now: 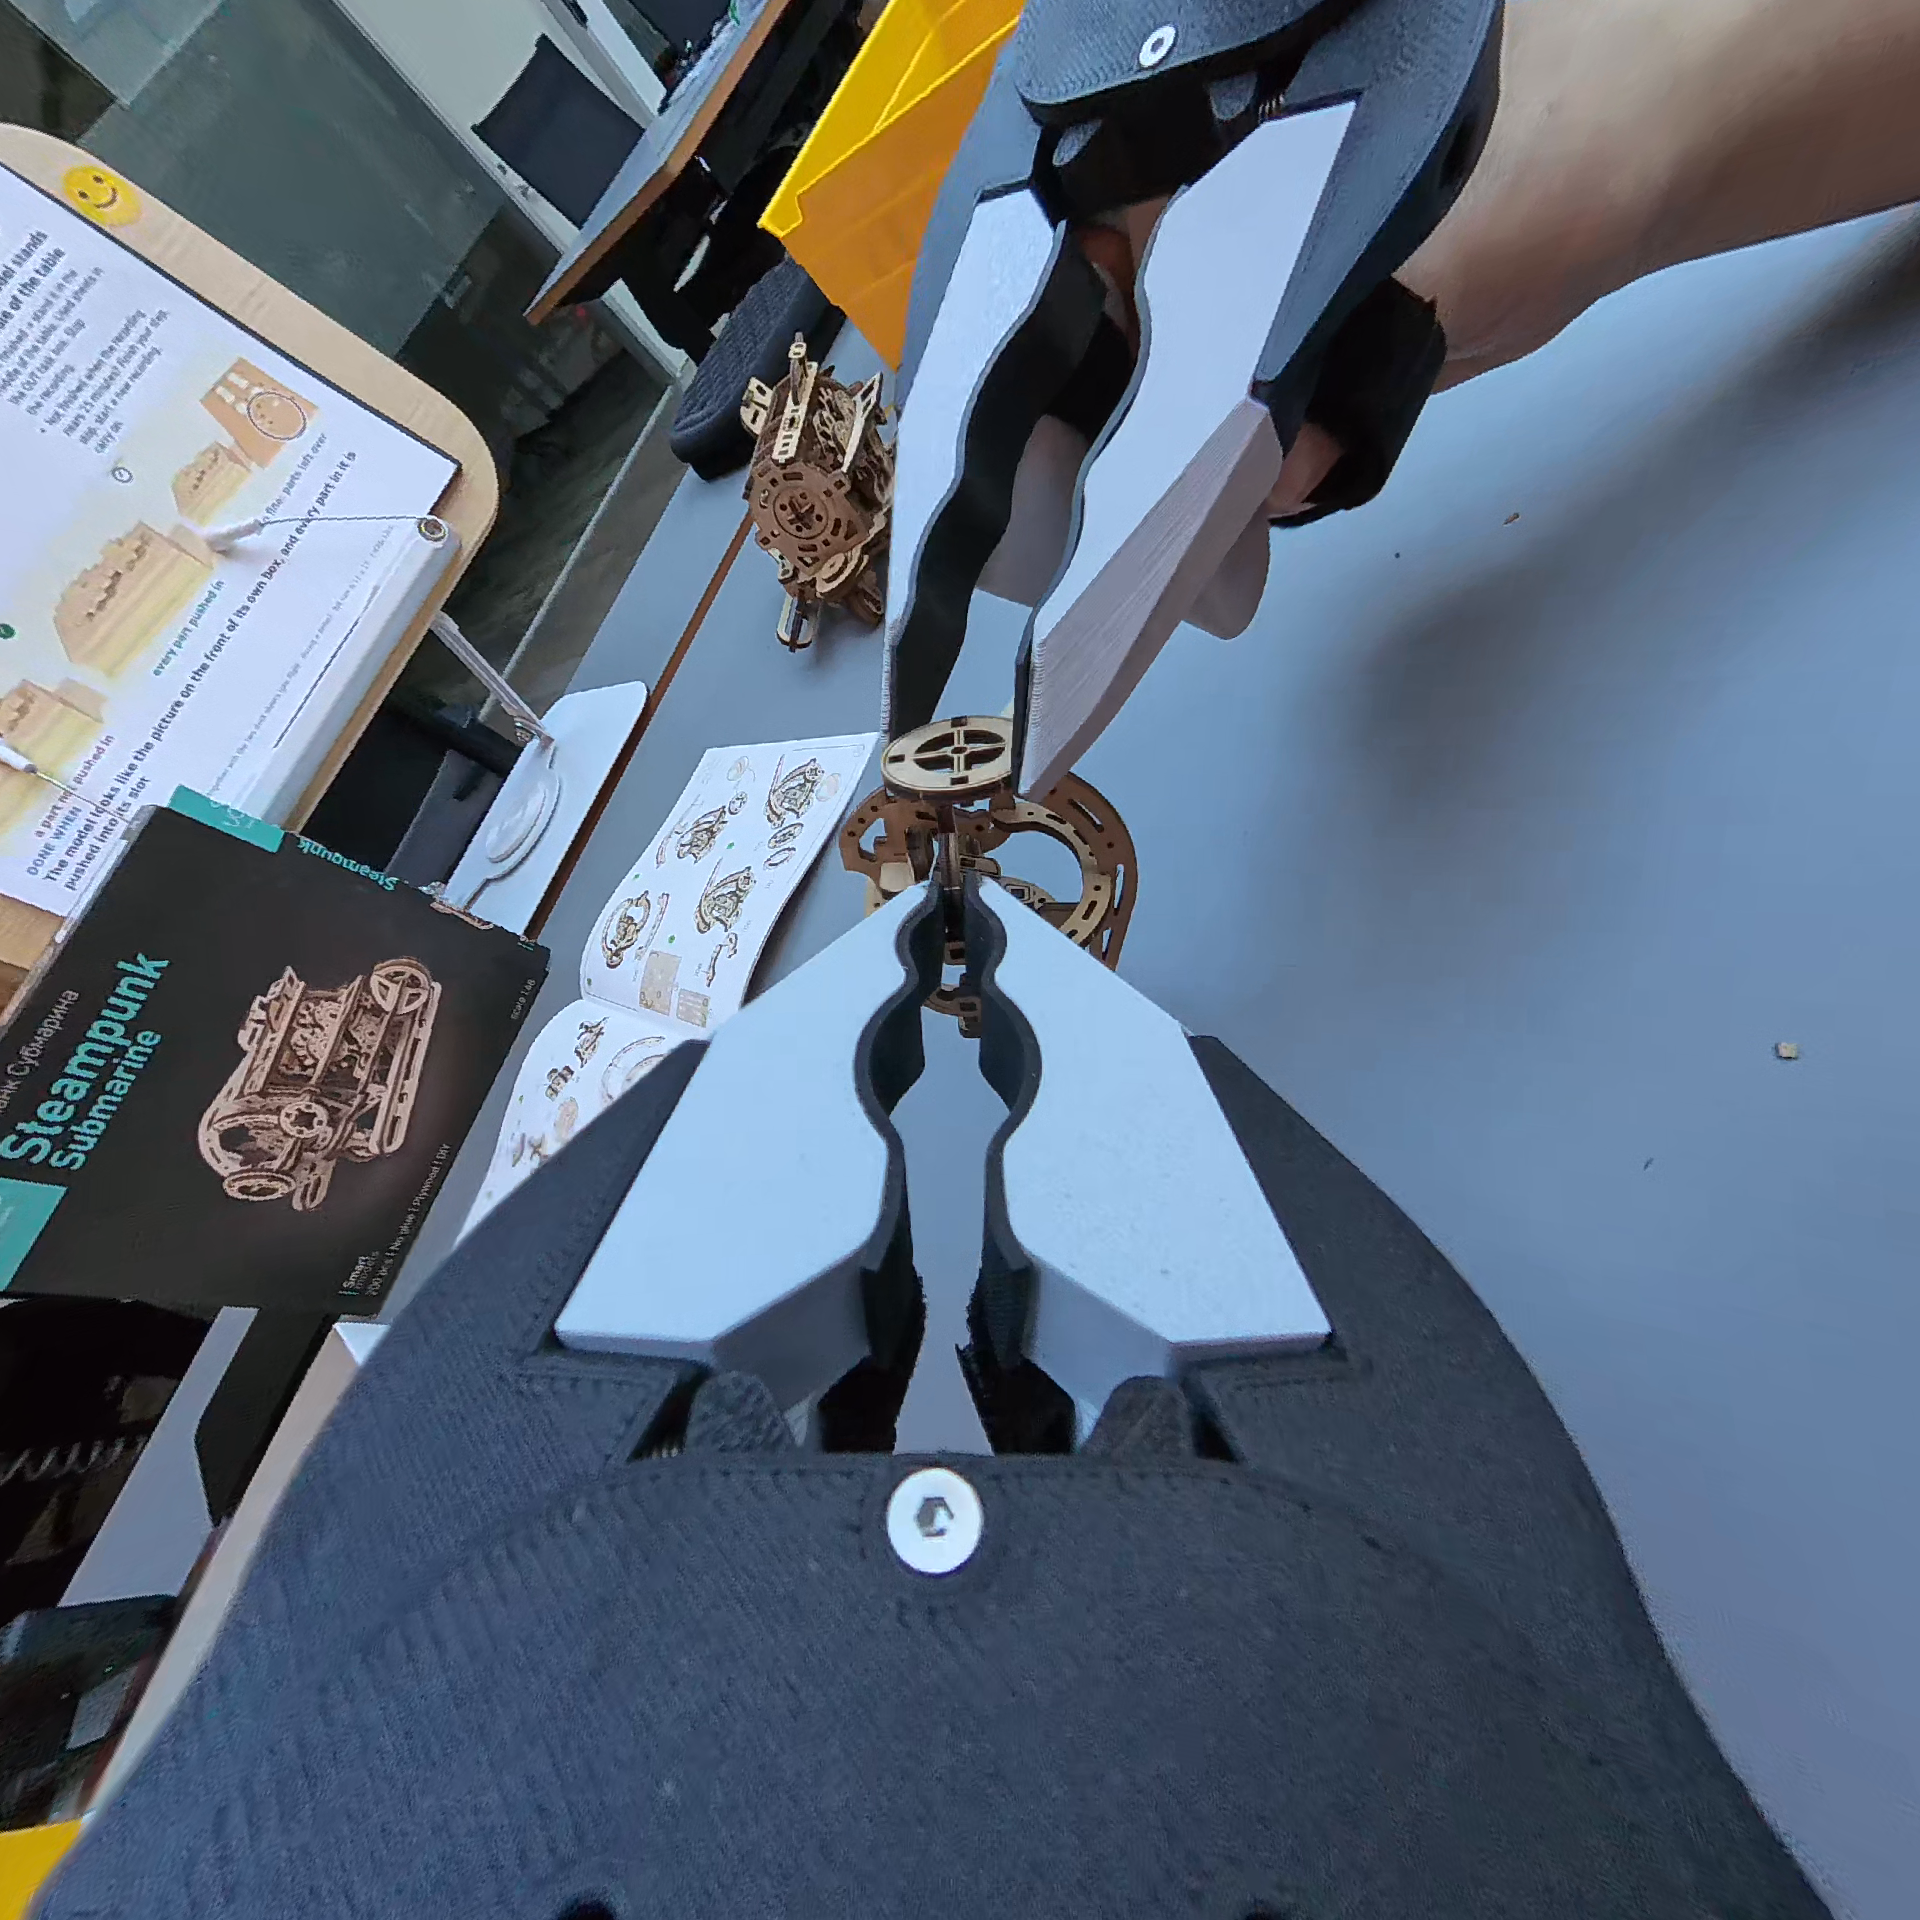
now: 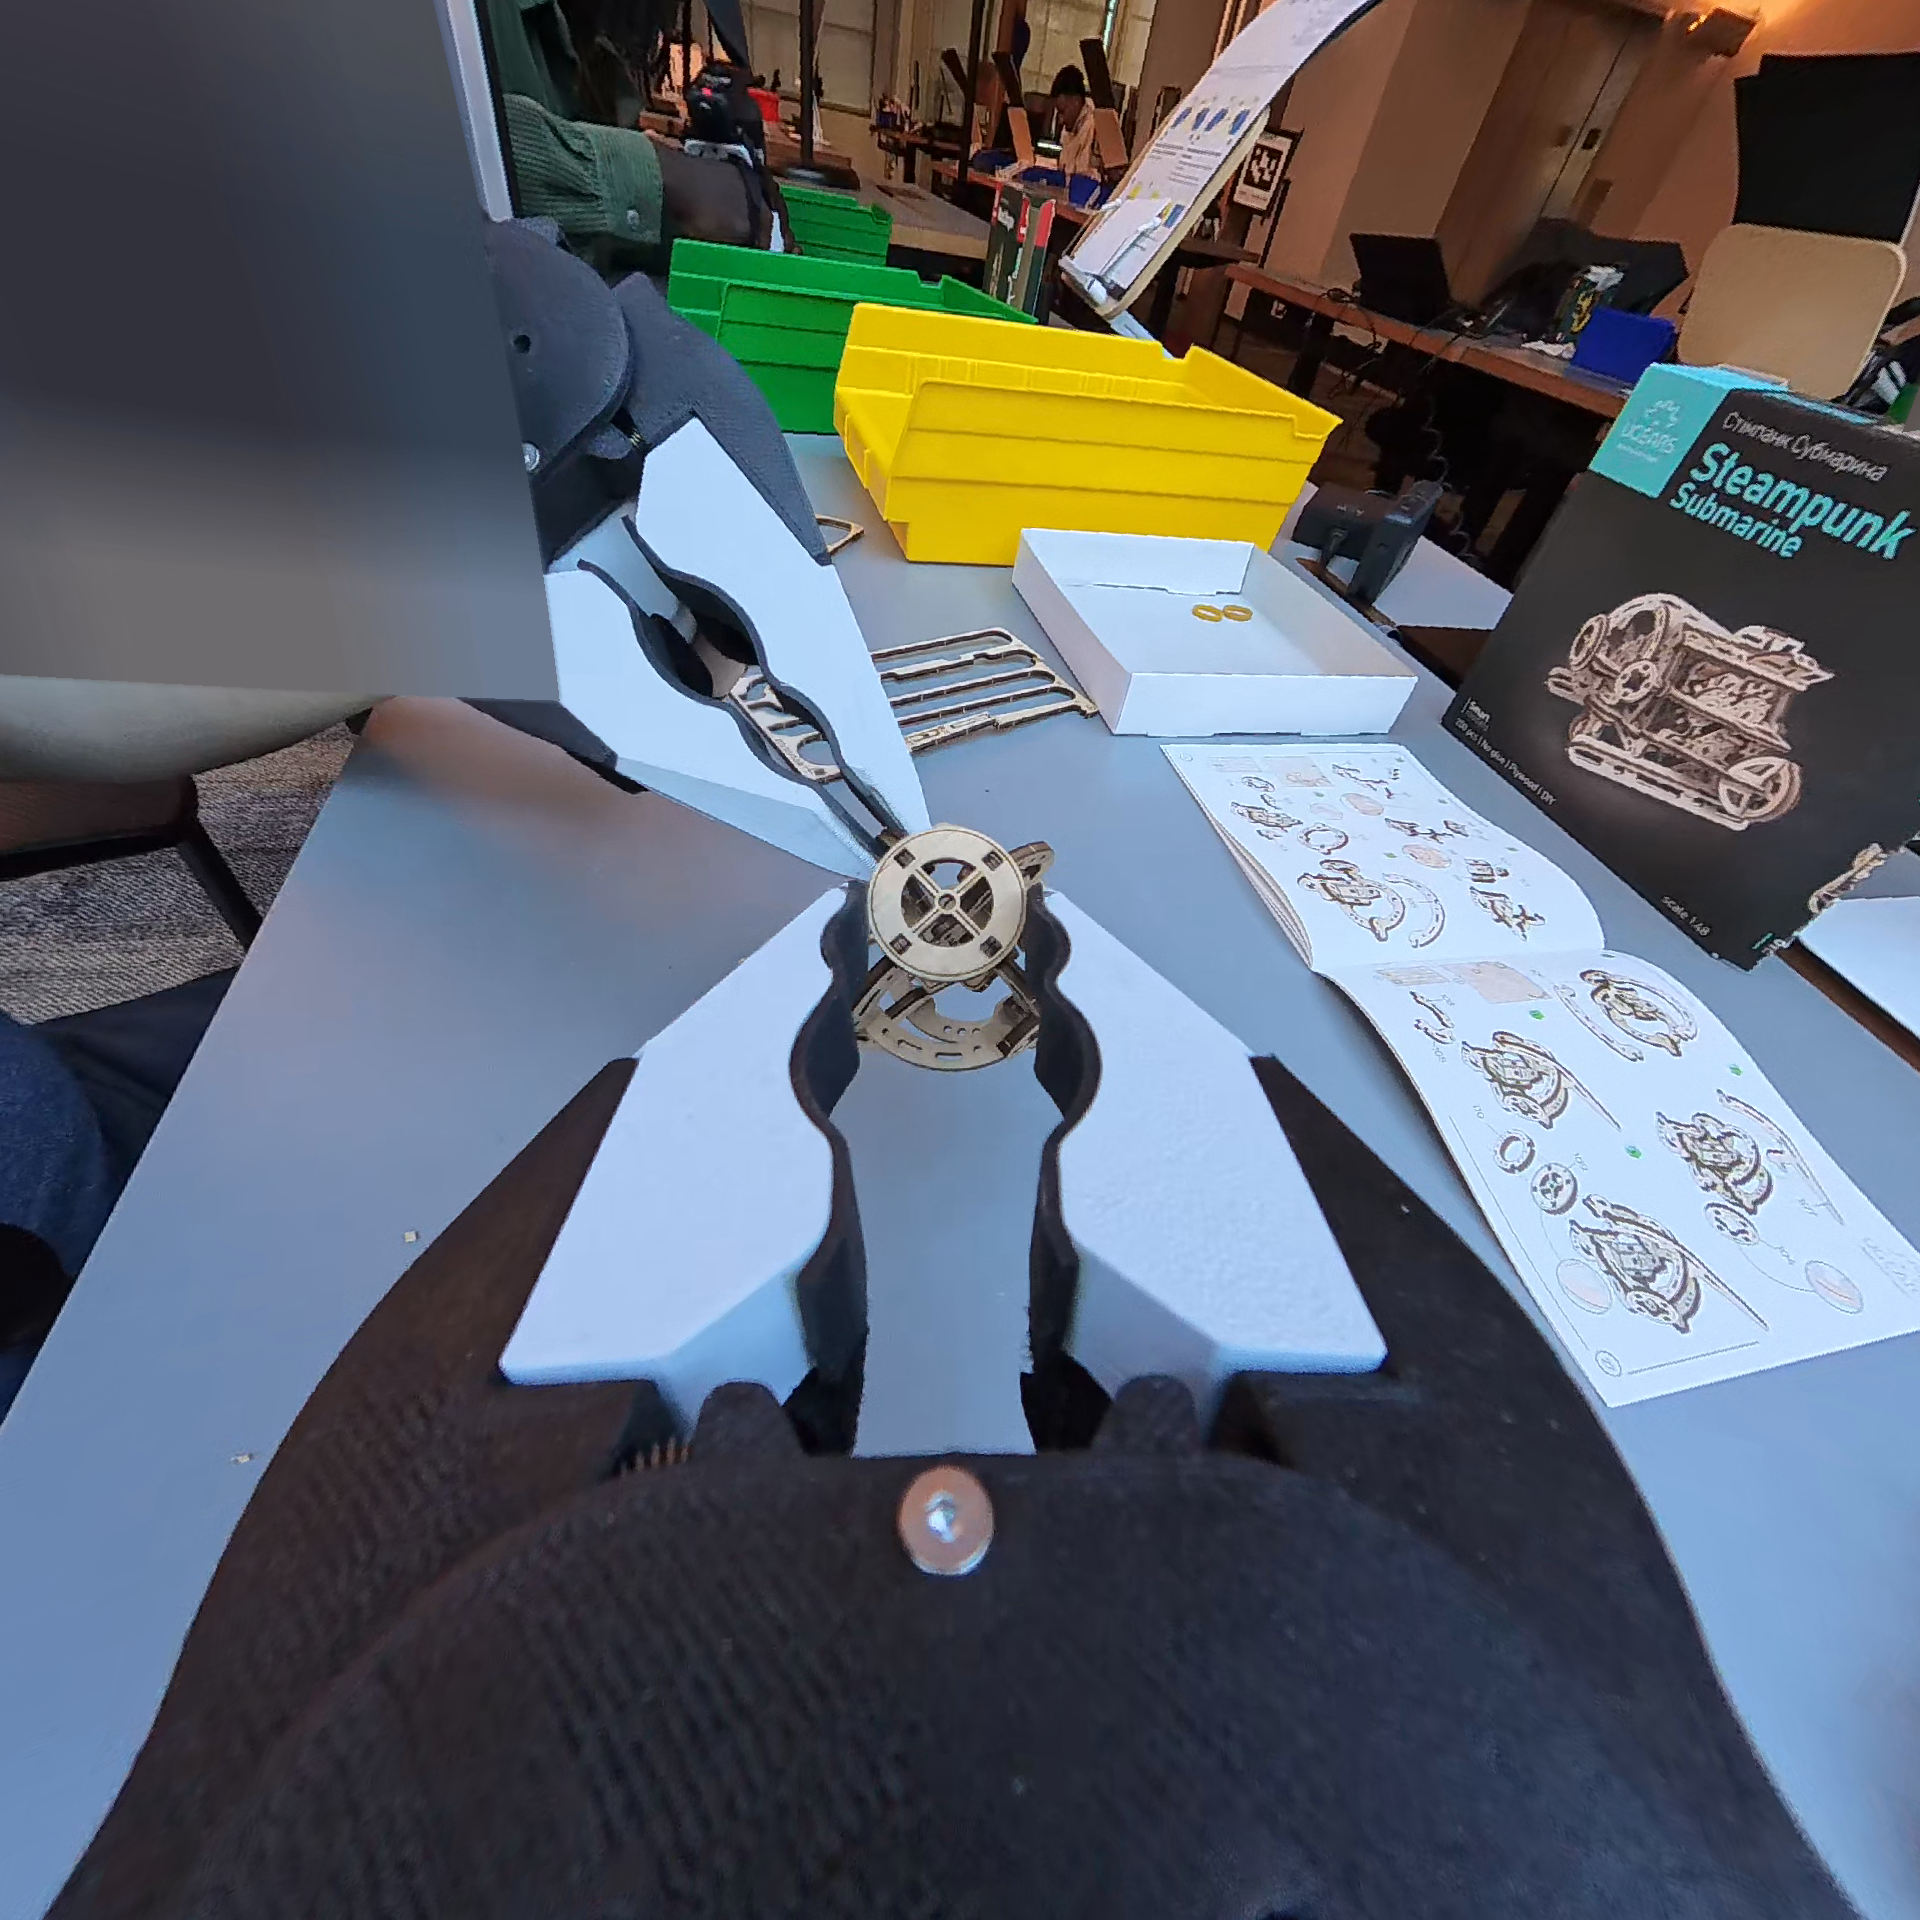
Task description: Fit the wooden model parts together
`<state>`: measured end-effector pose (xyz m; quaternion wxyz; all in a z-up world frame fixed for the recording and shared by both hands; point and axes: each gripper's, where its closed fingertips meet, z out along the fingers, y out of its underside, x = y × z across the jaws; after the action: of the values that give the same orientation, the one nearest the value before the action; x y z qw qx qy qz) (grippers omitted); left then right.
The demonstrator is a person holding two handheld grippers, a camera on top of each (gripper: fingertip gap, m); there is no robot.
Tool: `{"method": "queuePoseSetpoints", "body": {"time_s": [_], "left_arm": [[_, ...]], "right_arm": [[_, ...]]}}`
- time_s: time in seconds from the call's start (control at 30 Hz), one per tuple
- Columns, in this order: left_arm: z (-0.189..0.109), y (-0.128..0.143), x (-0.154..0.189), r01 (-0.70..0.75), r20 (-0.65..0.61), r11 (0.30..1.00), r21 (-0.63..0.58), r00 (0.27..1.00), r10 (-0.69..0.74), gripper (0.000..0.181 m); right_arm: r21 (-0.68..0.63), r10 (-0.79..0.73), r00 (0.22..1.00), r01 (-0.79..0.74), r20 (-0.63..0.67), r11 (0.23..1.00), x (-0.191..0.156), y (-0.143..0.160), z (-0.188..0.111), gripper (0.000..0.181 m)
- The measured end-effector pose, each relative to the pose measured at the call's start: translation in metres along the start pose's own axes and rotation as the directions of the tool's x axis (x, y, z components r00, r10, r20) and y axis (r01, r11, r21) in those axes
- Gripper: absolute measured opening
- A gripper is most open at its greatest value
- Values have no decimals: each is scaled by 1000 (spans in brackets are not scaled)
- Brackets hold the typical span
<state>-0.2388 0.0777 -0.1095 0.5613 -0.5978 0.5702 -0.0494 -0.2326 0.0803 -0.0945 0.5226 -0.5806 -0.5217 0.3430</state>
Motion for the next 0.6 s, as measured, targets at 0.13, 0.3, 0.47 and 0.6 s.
{"method": "queuePoseSetpoints", "body": {"time_s": [0.13, 0.3, 0.47, 0.6], "left_arm": [[0, 0, 1, -13, -4, 1000, -5, 1000, 13, 0], [1, -1, 0, -41, 7, 999, -13, 999, 41, 1], [2, 1, 1, -64, 10, 998, -28, 998, 64, 1], [2, 2, 1, -82, 13, 996, -42, 996, 83, 1]], "right_arm": [[2, 6, 1000, -6, -4, 1000, 0, 0, 0, 27], [8, 0, 1000, 0, -19, 1000, 1, -1, -1, 28], [-1, -9, 1000, 9, -28, 1000, 2, 1, 0, 28], [-9, -10, 999, 9, -32, 1000, 2, 3, 1, 28]]}}
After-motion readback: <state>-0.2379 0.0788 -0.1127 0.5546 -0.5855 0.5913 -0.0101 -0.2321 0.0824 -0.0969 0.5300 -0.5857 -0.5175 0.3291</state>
